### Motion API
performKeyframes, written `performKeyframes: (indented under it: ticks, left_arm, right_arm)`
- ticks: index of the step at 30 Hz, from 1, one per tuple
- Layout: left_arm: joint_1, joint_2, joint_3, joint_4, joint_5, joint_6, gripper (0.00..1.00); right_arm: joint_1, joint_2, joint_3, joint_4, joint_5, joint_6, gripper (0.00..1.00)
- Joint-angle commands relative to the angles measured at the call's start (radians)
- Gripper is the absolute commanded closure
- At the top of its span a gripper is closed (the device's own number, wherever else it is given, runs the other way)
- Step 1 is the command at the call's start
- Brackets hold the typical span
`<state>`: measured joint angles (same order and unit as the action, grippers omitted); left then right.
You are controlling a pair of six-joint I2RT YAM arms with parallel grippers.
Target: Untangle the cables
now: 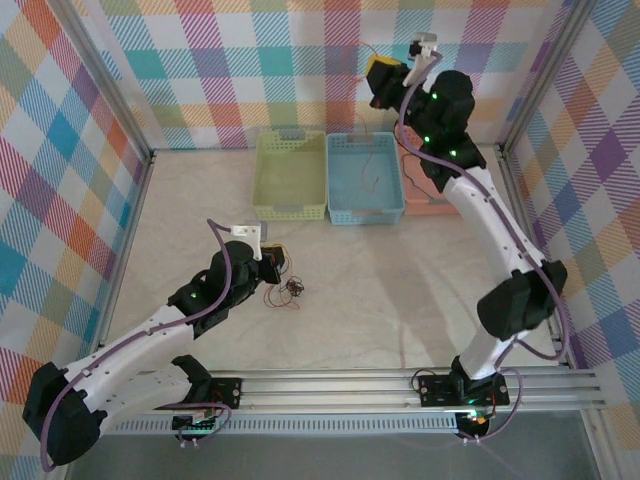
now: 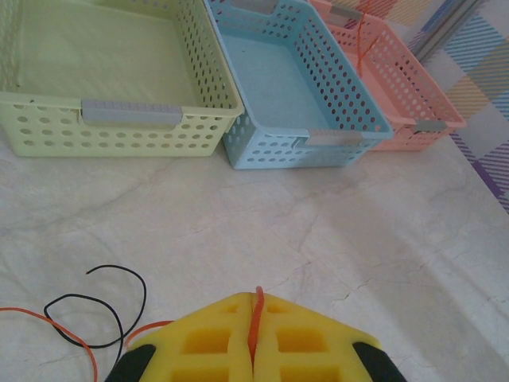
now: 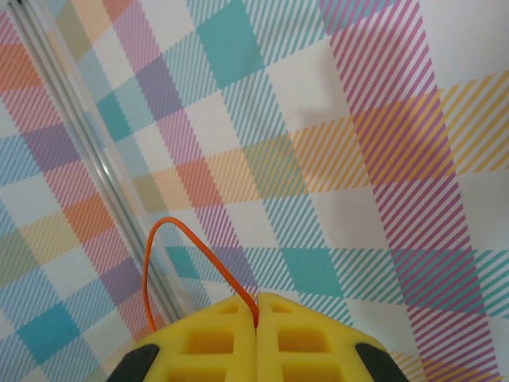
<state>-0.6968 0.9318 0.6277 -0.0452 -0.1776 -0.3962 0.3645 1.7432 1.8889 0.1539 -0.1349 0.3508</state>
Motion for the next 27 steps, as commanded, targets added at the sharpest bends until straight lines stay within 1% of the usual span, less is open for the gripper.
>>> performKeyframes:
  ticks: [1,4,8,11,13,16,17,18,19,22,24,27]
  left_arm:
    - [0.01,-0.022,-0.014,0.025,-0.025,0.019,1.0]
    - [0.01,-0.025,-0.011,0.019,-0.026,0.022,1.0]
    - [0.01,-0.029,-0.01,0.016,-0.025,0.021,1.0]
    - [0.01,-0.022,-0.007,0.015,-0.028,0.021,1.0]
    - [0.01,-0.016,-0.005,0.011,-0.03,0.022,1.0]
    - [0.01,-0.02,-0.005,0.01,-0.026,0.021,1.0]
    - [0.01,-0.02,-0.005,0.011,-0.025,0.021,1.0]
    - [0.009,-0.021,-0.005,0.011,-0.026,0.02,1.0]
    - [0.01,-0.02,-0.005,0.01,-0.027,0.022,1.0]
    - [0.01,-0.022,-0.004,0.007,-0.026,0.02,1.0]
    - [0.01,-0.024,-0.003,0.005,-0.022,0.018,1.0]
    - [0.01,-0.025,-0.004,0.004,-0.026,0.017,1.0]
  right_arm:
    - [0.001,0.086,0.079,-0.08,0.057,-0.041,1.0]
    - [-0.001,0.131,0.06,-0.089,0.089,-0.038,1.0]
    - [-0.001,0.159,-0.085,-0.004,0.123,-0.028,1.0]
    - [-0.005,0.204,-0.137,-0.024,0.148,-0.061,1.0]
    - [-0.013,0.222,-0.168,-0.052,0.17,-0.063,0.84]
    - [-0.043,0.214,-0.224,-0.087,0.192,0.013,0.82]
    - [-0.056,0.21,-0.227,-0.127,0.201,0.049,0.78]
    - [-0.069,0.205,-0.226,-0.164,0.203,0.07,0.69]
    - [-0.078,0.197,-0.229,-0.183,0.198,0.077,0.64]
    - [-0.089,0.151,-0.266,-0.205,0.178,0.045,0.64]
    - [-0.09,0.101,-0.318,-0.186,0.166,0.023,0.64]
    - [-0.09,0.042,-0.388,-0.146,0.103,0.01,0.63]
